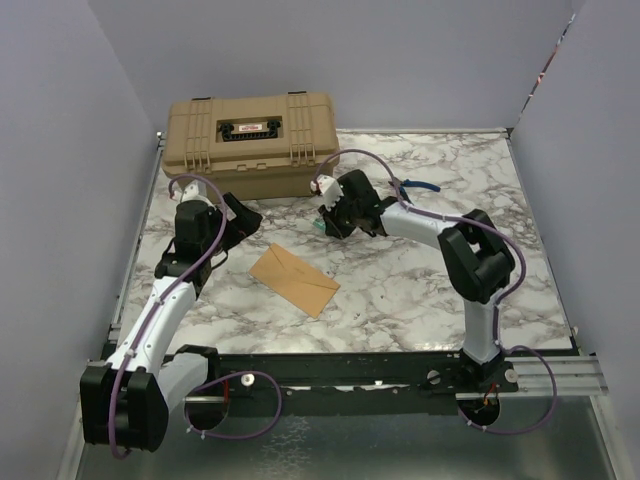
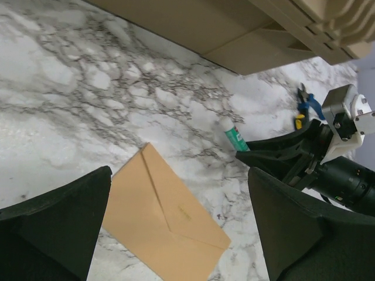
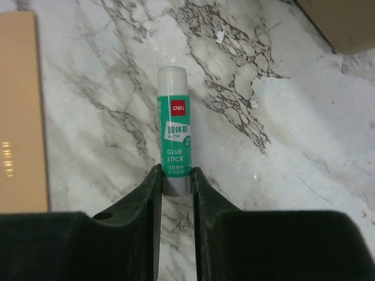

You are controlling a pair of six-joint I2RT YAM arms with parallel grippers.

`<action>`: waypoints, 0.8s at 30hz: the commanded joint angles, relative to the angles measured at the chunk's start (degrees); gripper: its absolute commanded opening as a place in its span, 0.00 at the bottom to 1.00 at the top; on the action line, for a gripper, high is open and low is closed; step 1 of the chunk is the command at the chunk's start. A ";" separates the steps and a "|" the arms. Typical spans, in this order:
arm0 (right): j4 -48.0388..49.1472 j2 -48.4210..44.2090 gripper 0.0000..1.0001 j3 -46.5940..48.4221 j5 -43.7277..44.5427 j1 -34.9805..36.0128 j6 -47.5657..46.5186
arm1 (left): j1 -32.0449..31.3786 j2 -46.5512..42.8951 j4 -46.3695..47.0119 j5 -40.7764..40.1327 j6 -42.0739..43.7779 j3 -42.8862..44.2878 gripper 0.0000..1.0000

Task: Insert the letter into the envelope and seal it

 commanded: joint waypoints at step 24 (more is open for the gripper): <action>27.64 -23.69 0.09 0.14 -31.82 -0.24 49.86 | -3.57 0.77 57.13 28.40 -18.66 -0.97 0.90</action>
